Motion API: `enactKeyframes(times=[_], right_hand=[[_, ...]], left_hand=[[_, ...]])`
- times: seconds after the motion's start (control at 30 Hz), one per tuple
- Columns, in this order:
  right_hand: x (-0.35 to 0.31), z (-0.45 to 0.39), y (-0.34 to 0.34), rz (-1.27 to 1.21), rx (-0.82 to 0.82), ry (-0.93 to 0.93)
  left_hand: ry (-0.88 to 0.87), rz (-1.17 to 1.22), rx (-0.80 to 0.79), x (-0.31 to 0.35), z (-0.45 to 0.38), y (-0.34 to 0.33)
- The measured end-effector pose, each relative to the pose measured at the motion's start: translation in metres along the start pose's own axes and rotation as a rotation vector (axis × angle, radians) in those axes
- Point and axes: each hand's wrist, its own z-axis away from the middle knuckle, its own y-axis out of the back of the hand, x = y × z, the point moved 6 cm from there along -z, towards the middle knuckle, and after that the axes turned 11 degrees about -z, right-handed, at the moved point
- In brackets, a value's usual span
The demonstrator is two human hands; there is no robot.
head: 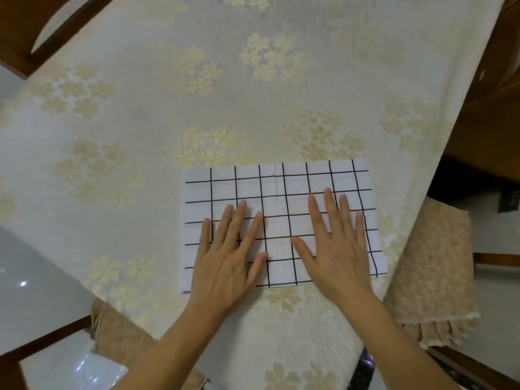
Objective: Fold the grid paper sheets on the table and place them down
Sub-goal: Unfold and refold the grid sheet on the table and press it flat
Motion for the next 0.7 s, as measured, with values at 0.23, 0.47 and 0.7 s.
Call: enactKeyframes(times=[0.23, 0.47, 0.7], right_hand=[[0.026, 0.016, -0.006, -0.035, 0.012, -0.039], [0.043, 0.025, -0.001, -0.047, 0.059, -0.088], [0.046, 0.027, -0.002, -0.035, 0.046, -0.116]], left_hand=[[0.046, 0.008, -0.033, -0.014, 0.014, -0.008], [0.099, 0.030, -0.013, -0.030, 0.025, -0.011], [0.099, 0.039, -0.013, -0.032, 0.027, -0.010]])
